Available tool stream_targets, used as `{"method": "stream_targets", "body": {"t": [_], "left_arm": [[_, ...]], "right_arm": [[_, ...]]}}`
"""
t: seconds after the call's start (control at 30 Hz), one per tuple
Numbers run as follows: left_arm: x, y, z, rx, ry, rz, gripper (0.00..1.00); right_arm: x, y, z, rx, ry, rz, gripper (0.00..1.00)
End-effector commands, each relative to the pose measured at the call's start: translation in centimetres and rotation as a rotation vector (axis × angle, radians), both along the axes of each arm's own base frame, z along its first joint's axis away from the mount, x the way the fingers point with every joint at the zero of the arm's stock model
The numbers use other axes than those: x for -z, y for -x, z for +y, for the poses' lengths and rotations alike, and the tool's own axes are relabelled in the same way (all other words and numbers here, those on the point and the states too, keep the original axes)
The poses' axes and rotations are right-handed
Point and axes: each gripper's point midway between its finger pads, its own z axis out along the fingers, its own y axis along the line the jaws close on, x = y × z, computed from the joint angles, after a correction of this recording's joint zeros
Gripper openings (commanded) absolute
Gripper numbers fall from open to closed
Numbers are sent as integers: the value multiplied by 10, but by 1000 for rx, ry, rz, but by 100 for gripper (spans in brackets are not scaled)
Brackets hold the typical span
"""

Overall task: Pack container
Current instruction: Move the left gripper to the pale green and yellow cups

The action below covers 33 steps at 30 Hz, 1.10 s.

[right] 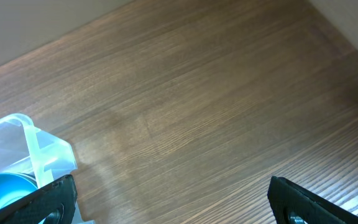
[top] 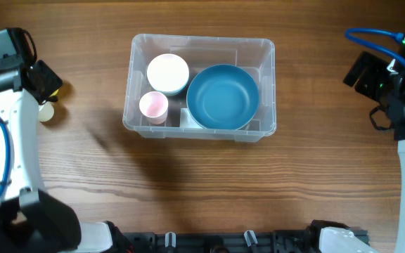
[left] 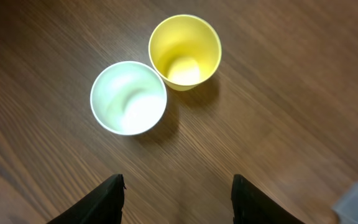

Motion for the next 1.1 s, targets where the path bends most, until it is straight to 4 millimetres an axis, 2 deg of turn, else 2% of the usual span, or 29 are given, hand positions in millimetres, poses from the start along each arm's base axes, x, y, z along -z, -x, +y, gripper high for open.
{"method": "stream_targets", "body": {"t": [0.0, 0.27, 0.47, 0.73, 1.07], "left_arm": [[27, -11, 6, 76, -14, 78, 57], [81, -16, 23, 82, -12, 199, 61], [103, -11, 38, 47, 10, 239, 61], [106, -13, 45, 33, 30, 212, 59], [105, -18, 47, 35, 25, 192, 47]], "right_arm": [[0, 0, -1, 12, -9, -7, 100], [0, 0, -1, 12, -9, -7, 100], [0, 0, -1, 12, -10, -7, 100], [0, 0, -1, 12, -10, -7, 100], [0, 0, -1, 12, -9, -7, 100]]}}
